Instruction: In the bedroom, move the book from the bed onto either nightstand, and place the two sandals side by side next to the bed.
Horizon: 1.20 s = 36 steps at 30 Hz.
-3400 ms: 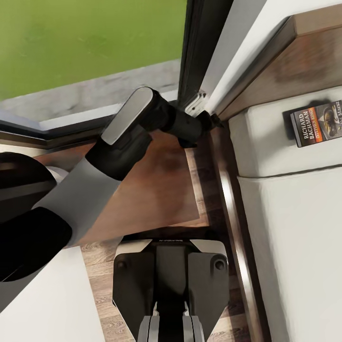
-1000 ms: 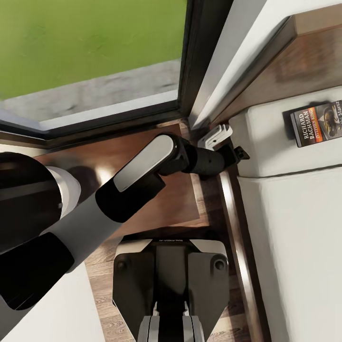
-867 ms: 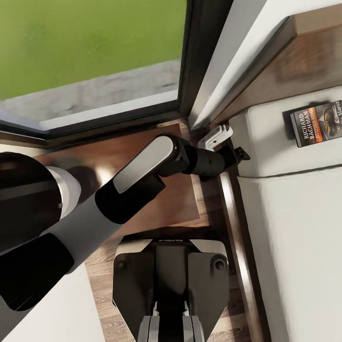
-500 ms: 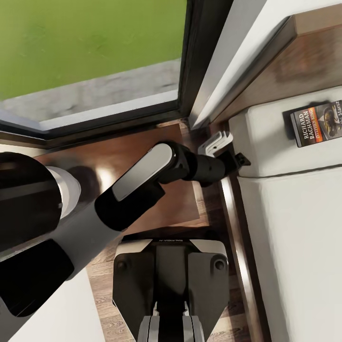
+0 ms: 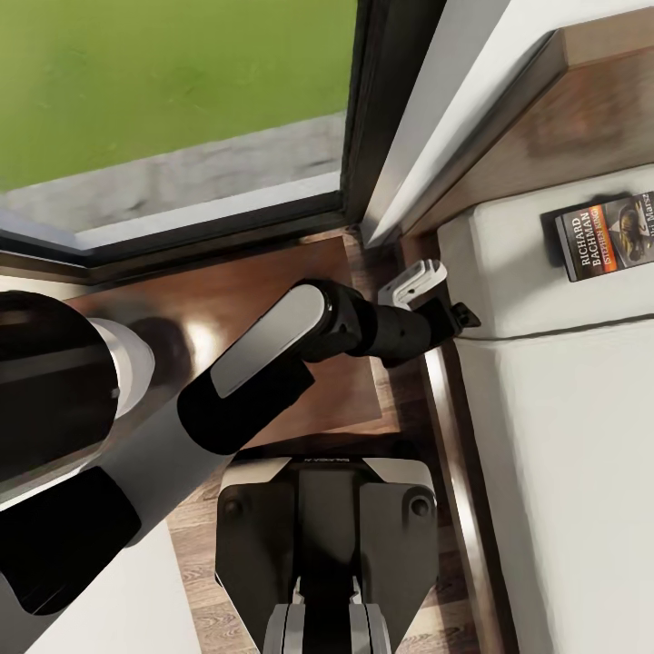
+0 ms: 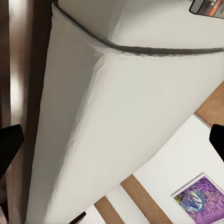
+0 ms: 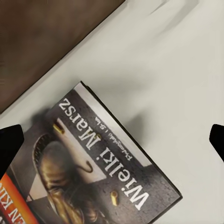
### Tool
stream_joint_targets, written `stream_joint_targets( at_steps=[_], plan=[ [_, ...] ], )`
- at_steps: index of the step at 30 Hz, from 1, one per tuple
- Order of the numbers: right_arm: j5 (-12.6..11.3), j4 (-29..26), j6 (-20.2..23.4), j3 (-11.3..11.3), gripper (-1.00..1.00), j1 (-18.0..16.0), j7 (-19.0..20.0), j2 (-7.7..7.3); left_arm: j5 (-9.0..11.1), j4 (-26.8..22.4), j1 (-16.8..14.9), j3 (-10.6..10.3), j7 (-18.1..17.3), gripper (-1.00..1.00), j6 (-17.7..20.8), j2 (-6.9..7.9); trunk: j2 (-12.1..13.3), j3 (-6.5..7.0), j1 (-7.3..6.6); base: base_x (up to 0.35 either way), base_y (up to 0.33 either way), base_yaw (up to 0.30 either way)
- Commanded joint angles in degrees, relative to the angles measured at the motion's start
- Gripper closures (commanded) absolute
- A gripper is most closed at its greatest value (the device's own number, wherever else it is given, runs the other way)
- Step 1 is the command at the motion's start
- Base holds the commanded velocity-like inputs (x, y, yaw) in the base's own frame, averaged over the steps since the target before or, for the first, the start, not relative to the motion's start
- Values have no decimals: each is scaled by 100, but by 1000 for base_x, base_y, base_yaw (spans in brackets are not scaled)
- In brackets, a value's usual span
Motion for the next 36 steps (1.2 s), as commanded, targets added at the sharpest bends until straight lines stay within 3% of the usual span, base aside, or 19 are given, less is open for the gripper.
stream_joint_targets(
  at_steps=[1,14,36],
  plan=[
    [-9,-1,39,-19,-100,-4,12,1,4,-2,-3,4,30,-100,45,-2,-4,-4,2,0,0,0],
    [-5,10,24,-19,-100,-4,100,1,1,-60,284,-22,79,-100,30,-3,-4,-56,2,0,0,0],
    [-2,315,-225,-15,-100,-4,117,18,3,-72,438,-38,74,-100,30,-3,-4,-241,2,0,0,0]
  ],
)
